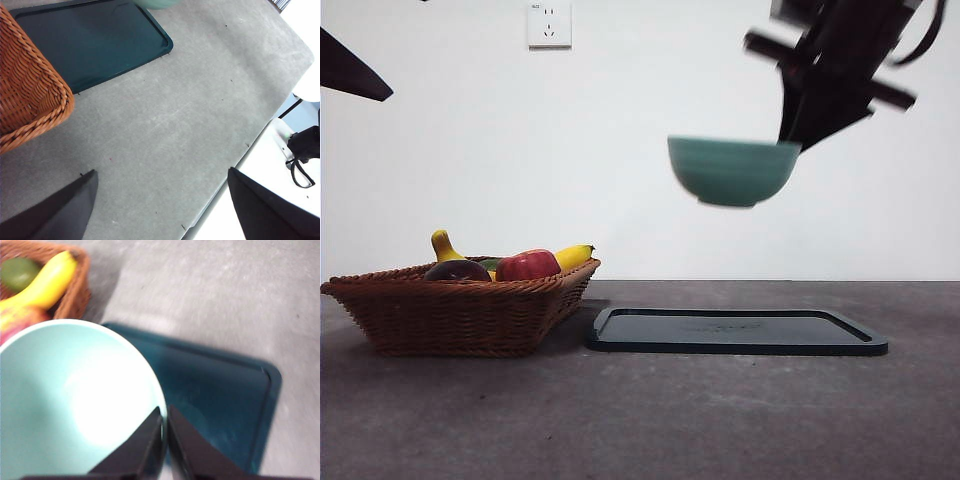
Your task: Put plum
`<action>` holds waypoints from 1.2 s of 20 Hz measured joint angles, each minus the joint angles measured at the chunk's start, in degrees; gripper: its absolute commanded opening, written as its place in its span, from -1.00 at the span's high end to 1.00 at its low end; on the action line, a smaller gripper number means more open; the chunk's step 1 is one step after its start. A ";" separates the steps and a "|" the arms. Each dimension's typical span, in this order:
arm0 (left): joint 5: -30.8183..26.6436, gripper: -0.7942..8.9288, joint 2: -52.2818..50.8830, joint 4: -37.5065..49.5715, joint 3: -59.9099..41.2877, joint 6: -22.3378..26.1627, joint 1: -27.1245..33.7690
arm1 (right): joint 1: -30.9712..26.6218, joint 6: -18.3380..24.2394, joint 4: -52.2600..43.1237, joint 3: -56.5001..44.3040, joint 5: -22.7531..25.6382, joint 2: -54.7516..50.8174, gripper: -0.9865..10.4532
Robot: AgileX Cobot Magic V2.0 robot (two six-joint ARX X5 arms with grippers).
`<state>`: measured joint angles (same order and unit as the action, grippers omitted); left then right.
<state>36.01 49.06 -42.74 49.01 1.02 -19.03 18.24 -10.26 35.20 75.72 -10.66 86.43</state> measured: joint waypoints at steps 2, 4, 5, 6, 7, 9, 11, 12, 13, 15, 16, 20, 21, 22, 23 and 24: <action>0.00 0.00 0.00 0.02 0.00 0.00 0.00 | 0.74 1.29 4.98 0.00 -0.04 -4.50 0.81; 0.00 0.00 0.00 0.02 0.00 0.00 0.00 | 2.10 2.51 9.27 0.00 -0.04 -8.74 0.81; 0.00 0.00 0.00 0.02 0.00 0.00 0.00 | 2.84 2.75 10.78 -0.02 -0.04 -10.32 0.81; 0.00 0.00 0.00 0.02 -0.02 0.00 0.00 | 3.65 2.97 11.41 -0.31 -0.04 -11.98 0.81; 0.00 0.00 0.00 0.02 0.00 0.00 0.00 | 4.42 3.02 11.26 -1.16 -0.07 -13.62 0.81; 0.00 0.00 0.00 0.02 0.00 0.00 0.00 | 6.03 3.02 11.28 -4.66 0.04 -16.92 0.81; 0.00 0.00 0.00 0.00 -0.02 0.00 0.00 | 7.63 2.99 10.82 -9.35 0.17 -19.23 0.81; 0.00 0.00 0.00 0.02 0.00 0.00 0.00 | 8.37 2.97 9.88 -12.31 0.20 -20.06 0.81; 0.00 0.00 0.00 0.02 0.00 0.00 0.00 | 8.96 2.95 8.83 -14.67 0.17 -20.48 0.81; 0.00 0.00 0.00 0.02 0.00 -0.02 0.00 | 10.38 2.49 5.95 -19.61 0.22 -20.72 0.81; 0.00 0.00 0.00 0.02 -0.02 0.00 0.00 | 11.19 2.19 3.74 -22.27 0.20 -20.72 0.81; 0.00 0.00 0.00 0.02 -0.02 0.00 0.00 | 13.97 -0.74 -5.81 -31.06 0.20 -20.09 0.81; 0.00 0.00 0.00 0.02 -0.02 0.00 0.00 | 14.40 -1.27 -7.61 -32.33 0.22 -19.21 0.81; 0.00 0.00 0.00 0.02 0.00 0.00 0.00 | 14.84 -1.66 -8.87 -33.29 0.42 -18.08 0.81; 0.00 0.00 0.00 0.02 -0.02 -0.02 0.00 | 15.28 -1.92 -9.73 -33.92 1.33 -16.72 0.81; 0.00 0.00 0.00 0.00 0.00 0.00 0.00 | 15.61 -2.03 -10.34 -34.23 2.19 -15.12 0.81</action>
<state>36.01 49.06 -42.74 49.01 1.02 -19.03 33.85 -12.29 24.86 41.50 -8.47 71.31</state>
